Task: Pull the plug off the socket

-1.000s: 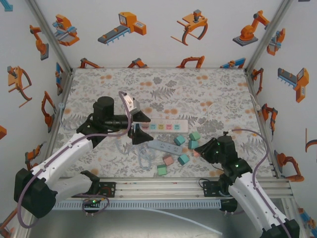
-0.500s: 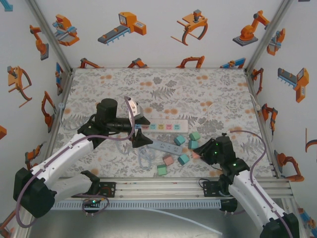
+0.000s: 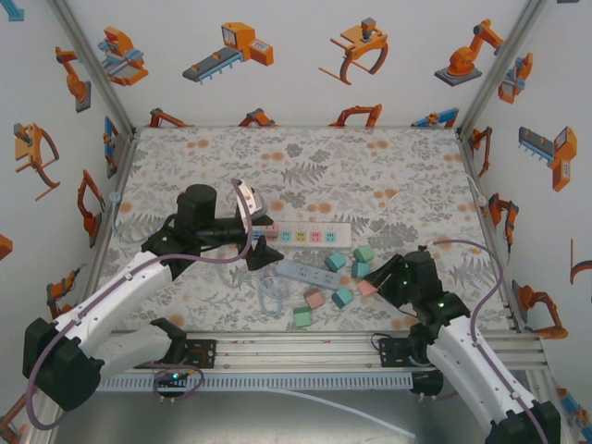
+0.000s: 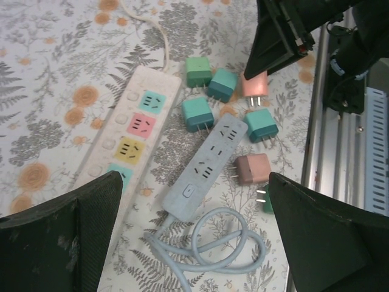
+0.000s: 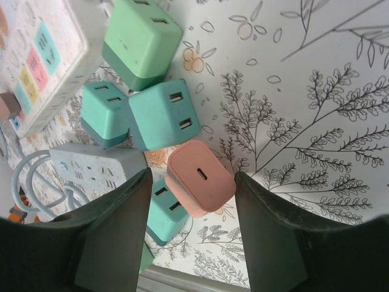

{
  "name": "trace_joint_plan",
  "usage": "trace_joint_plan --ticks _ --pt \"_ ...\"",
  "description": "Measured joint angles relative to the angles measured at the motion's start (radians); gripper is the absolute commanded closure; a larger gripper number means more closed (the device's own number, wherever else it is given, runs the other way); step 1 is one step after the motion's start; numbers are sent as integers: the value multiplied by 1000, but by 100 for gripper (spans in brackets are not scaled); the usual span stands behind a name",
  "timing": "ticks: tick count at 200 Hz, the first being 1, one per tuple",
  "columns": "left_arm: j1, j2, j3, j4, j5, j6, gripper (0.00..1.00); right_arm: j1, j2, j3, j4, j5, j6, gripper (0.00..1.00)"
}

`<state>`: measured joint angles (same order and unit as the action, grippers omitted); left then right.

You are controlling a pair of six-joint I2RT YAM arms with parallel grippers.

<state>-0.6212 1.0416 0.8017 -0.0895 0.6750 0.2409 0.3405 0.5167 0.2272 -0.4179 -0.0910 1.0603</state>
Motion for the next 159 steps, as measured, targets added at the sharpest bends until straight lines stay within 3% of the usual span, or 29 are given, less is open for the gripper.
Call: trace_joint_plan --ticks 52,94,128,159 --pt "0 -60 -31 34 -122 -2 3 0 65 163 -2 47 -148 46" --pt "0 -101 -68 62 -238 -15 3 0 197 309 125 48 -366 48" --pt "5 -131 -86 90 -338 -38 3 18 278 339 354 -27 -626 50" --pt "33 -144 -91 108 -443 -65 3 73 361 339 551 -169 -986 50"
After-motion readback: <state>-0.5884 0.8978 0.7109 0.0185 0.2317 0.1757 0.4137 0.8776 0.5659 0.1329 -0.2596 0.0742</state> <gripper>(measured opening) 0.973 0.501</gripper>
